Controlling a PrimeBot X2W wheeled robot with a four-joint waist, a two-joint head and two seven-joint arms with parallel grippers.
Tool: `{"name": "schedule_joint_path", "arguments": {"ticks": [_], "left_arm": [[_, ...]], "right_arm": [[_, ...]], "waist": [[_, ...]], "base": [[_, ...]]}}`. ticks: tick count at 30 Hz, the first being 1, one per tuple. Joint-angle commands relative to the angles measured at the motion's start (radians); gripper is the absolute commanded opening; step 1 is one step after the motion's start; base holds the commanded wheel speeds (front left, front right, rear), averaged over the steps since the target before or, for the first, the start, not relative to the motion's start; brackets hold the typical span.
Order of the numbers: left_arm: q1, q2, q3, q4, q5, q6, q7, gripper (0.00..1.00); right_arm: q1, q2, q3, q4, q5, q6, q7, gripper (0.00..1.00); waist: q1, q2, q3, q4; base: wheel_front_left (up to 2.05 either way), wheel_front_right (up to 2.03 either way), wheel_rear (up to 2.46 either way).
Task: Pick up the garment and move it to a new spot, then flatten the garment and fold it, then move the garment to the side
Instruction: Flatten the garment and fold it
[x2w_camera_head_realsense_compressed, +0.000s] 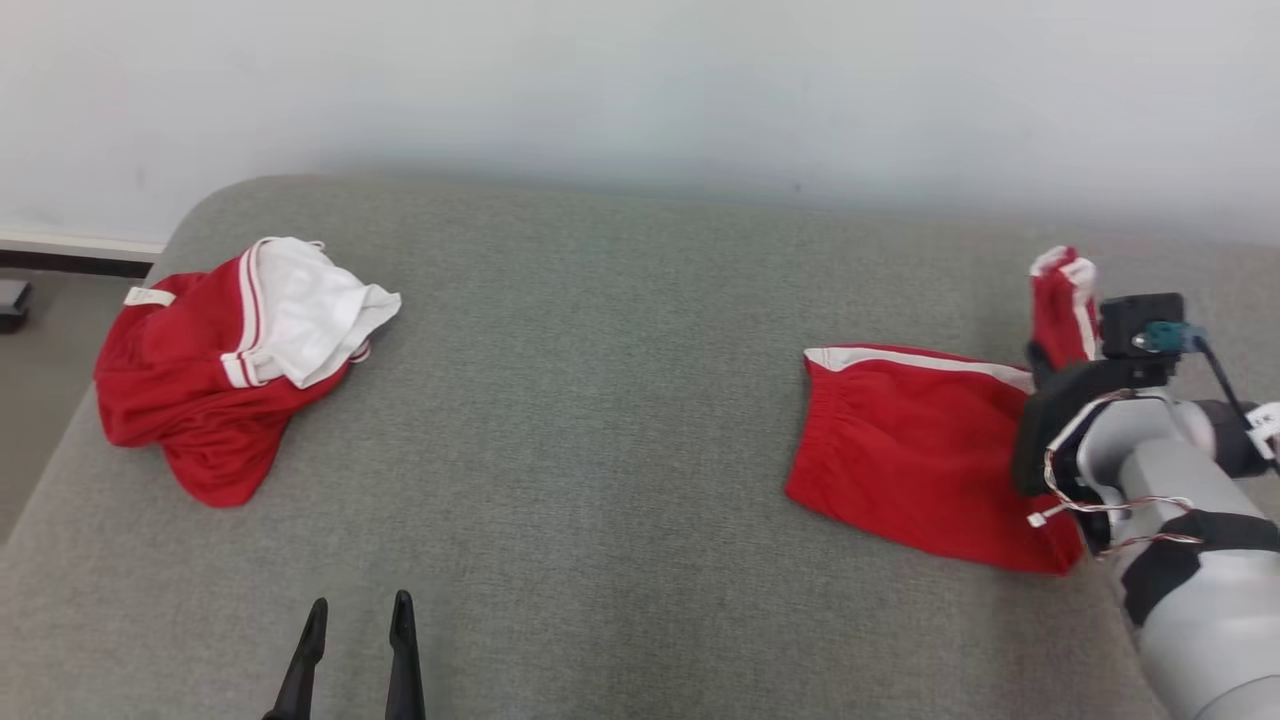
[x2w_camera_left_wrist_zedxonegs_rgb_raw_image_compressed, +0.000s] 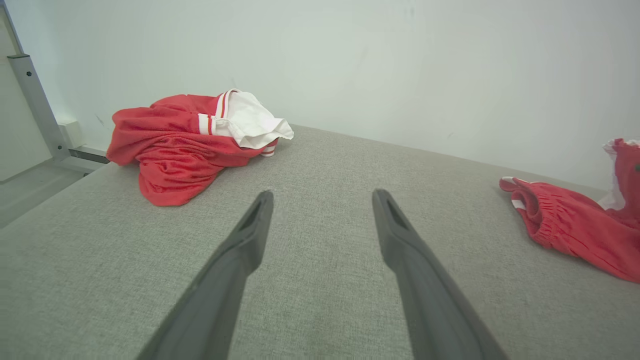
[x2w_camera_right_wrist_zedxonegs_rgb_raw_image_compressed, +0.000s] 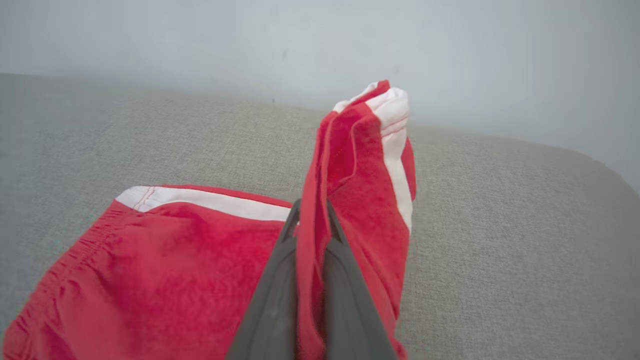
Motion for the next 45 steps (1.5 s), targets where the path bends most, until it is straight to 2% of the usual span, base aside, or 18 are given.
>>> {"name": "schedule_joint_path", "arguments": {"ticks": [1,10,26,28,29,35,40,45], "left_arm": [[0.010,-0.001,-0.002,-0.003,-0.006,0.001,-0.003,1.00],[0.015,-0.001,-0.018,0.002,-0.017,0.004,-0.003,1.00],[0.000,-0.001,-0.036,0.001,-0.030,0.015,-0.003,1.00],[-0.002,-0.001,-0.035,0.002,-0.032,0.016,-0.003,1.00],[-0.003,-0.001,-0.036,0.002,-0.034,0.017,-0.003,1.00],[-0.006,-0.001,-0.030,0.006,-0.031,0.020,-0.003,1.00],[0.005,-0.001,-0.019,0.003,-0.024,0.020,-0.003,1.00],[0.014,-0.001,-0.014,0.003,-0.025,0.014,-0.003,1.00]], "right_arm": [[0.008,0.018,0.009,-0.018,0.011,-0.003,0.010,0.00],[0.041,0.091,0.054,-0.078,0.041,-0.003,0.073,0.00],[0.095,0.133,0.101,-0.137,0.085,-0.003,0.152,0.00],[0.103,0.144,0.110,-0.146,0.098,-0.003,0.160,0.57],[0.105,0.149,0.112,-0.154,0.111,-0.003,0.163,1.00],[0.130,0.157,0.145,-0.258,0.235,-0.003,0.188,1.00],[0.148,0.097,0.147,-0.379,0.308,-0.003,0.168,1.00],[0.187,0.031,0.100,-0.441,0.301,-0.003,0.139,1.00]], "waist": [[0.0001,0.0000,-0.010,0.025],[0.0001,0.0000,-0.011,0.081],[0.0001,0.0000,0.009,0.117],[0.0001,0.0000,0.010,0.117],[0.0001,0.0000,0.011,0.116],[0.0001,0.0000,0.004,0.108],[0.0001,0.0000,-0.010,0.087],[0.0001,0.0000,-0.024,0.064]], "base": [[0.00,0.00,0.00],[0.00,0.00,0.00],[0.00,0.00,0.00],[0.00,0.00,0.00],[0.00,0.00,0.00],[0.00,0.00,0.00],[0.00,0.00,0.00],[0.00,0.00,0.00]]}}
